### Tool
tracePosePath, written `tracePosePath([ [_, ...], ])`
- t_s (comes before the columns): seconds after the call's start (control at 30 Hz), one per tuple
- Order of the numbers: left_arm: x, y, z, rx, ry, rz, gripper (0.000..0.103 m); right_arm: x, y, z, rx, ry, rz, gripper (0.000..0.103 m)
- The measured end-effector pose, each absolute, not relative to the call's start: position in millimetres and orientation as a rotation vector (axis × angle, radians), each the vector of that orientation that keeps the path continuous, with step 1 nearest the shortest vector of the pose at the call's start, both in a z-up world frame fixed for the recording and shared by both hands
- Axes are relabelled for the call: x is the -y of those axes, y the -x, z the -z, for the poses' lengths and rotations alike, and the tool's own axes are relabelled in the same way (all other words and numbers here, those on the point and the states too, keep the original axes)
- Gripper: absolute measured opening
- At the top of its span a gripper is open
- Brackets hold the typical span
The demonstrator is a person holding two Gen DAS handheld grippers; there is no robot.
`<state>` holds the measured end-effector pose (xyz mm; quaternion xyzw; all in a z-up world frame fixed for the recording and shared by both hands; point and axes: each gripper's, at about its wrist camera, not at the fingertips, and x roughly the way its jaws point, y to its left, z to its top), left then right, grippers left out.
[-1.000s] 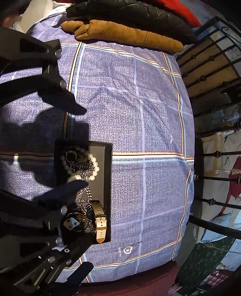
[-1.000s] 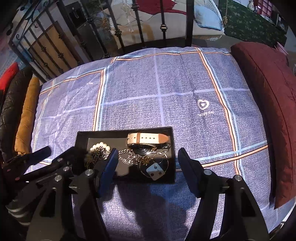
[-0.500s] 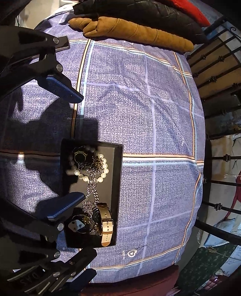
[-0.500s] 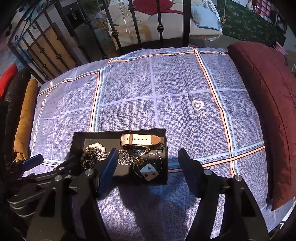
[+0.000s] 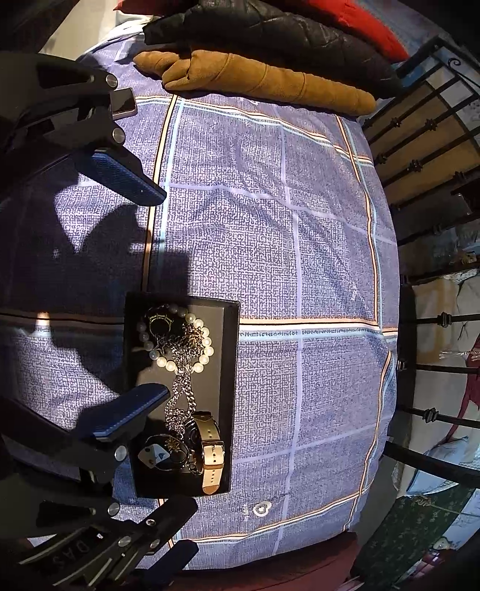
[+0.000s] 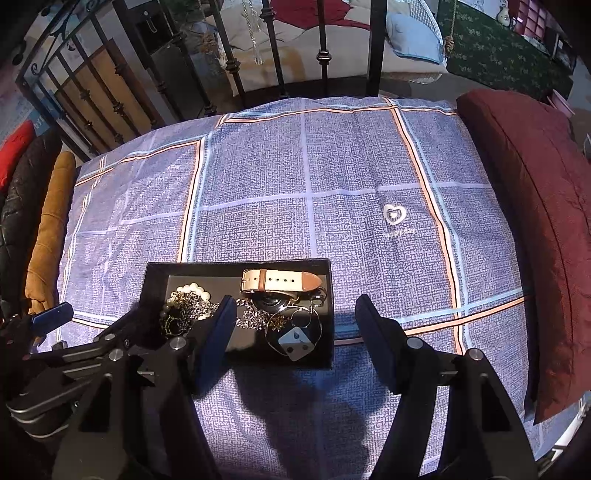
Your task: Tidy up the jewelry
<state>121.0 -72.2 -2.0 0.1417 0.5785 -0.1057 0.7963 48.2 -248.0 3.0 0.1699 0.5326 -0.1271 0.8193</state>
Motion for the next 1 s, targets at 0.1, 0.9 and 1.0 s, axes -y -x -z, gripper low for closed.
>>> tracePosePath([
  [0.1, 69.0, -120.7, 1.1, -1.246, -0.292, 0.226, 0.095, 246.5, -48.5, -4.4, -1.136, -0.361, 0.266, 0.067],
  [0.9, 65.0, -116.7, 1.2, -1.245, -0.294, 0.228, 0.094, 242.4, -50.2, -7.9, -1.133, -0.341, 0.277, 0.067],
  [1.0, 64.4, -116.9, 1.5, -1.245, -0.292, 0.227, 0.094, 242.3, -50.2, -8.0, -1.134, -0.34, 0.278, 0.067],
])
